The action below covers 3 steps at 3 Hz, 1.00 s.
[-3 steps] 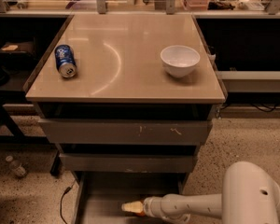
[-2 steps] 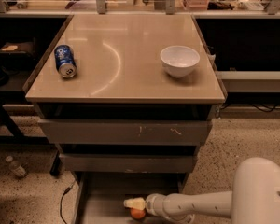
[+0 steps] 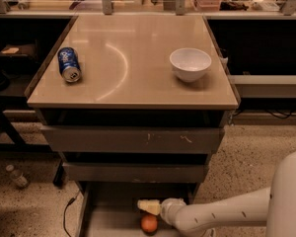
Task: Place orange into bottom drawer
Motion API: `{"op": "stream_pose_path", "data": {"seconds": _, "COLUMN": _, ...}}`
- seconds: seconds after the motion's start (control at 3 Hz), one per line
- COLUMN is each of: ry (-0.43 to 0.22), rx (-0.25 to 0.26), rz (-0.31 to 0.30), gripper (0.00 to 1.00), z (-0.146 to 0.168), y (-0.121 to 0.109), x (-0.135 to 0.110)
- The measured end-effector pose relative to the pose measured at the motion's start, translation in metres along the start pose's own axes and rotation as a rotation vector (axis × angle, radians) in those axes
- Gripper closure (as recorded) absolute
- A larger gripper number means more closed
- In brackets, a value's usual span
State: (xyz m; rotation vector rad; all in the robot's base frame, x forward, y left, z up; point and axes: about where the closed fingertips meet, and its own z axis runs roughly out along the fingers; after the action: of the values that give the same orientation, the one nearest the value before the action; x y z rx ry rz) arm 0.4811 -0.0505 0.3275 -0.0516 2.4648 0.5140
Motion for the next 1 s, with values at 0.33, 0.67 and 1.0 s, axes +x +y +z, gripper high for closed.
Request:
{"op": "stream_pose_path", "data": {"seconds": 0.33, "ry": -0.006, "rx": 0.059, "rz": -0.016, "gripper": 0.0, "z": -0.022, "y": -0.012, "x": 0.012}}
{"op": "stream_pose_path", "data": {"seconds": 0.67, "ry": -0.004, "rx": 0.056, "rz": -0.018, "gripper": 0.0, "z": -0.022, "y": -0.011, "x": 0.014}}
{"op": "stream_pose_path", "data": {"seconds": 1.0, "ry": 0.028, "rx": 0.1, "rz": -0.005, "gripper": 0.0, "z": -0.031, "y": -0.029, "x": 0.02}}
